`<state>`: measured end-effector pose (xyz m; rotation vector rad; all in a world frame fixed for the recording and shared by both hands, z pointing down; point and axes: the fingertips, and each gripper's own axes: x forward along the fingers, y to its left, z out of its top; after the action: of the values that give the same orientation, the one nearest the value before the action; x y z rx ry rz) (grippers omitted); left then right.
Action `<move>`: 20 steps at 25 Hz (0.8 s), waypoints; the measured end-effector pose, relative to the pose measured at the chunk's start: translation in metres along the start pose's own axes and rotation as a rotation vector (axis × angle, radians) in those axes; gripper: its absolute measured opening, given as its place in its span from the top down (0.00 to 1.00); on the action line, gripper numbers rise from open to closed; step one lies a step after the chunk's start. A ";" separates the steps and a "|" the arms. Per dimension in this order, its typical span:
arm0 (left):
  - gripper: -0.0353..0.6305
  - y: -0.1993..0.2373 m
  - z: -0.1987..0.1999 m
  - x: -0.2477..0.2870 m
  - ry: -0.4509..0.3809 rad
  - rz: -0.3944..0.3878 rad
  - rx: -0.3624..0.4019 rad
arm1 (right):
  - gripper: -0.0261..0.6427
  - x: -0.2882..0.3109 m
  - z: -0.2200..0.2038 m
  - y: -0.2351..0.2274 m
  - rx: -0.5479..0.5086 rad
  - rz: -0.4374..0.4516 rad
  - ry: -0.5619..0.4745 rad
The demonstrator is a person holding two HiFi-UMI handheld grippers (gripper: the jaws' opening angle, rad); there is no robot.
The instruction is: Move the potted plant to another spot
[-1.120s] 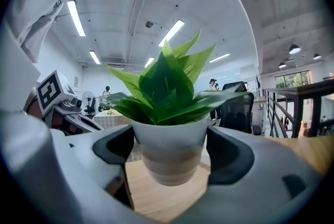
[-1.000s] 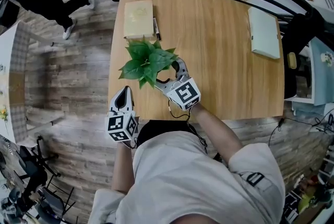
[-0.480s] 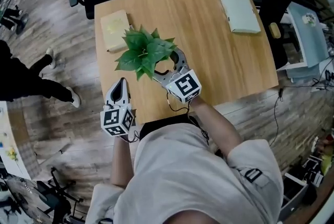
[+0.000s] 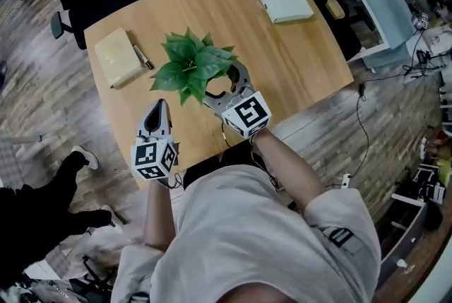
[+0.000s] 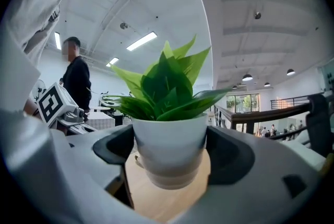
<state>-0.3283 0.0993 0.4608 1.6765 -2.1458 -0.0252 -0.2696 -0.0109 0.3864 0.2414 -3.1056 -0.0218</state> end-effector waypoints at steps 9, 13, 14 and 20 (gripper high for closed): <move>0.93 -0.082 -0.002 0.056 0.039 -0.065 0.045 | 0.31 -0.059 0.005 -0.071 0.022 -0.058 -0.028; 0.93 -0.125 -0.010 0.075 0.055 -0.084 0.046 | 0.31 -0.090 0.007 -0.101 0.021 -0.064 -0.036; 0.93 -0.134 -0.012 0.080 0.059 -0.086 0.048 | 0.31 -0.097 0.007 -0.109 0.019 -0.065 -0.039; 0.93 -0.215 -0.031 0.119 0.082 -0.088 0.070 | 0.31 -0.164 0.002 -0.176 0.019 -0.073 -0.058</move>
<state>-0.1415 -0.0635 0.4693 1.7782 -2.0337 0.0928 -0.0802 -0.1590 0.3771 0.3614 -3.1539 -0.0014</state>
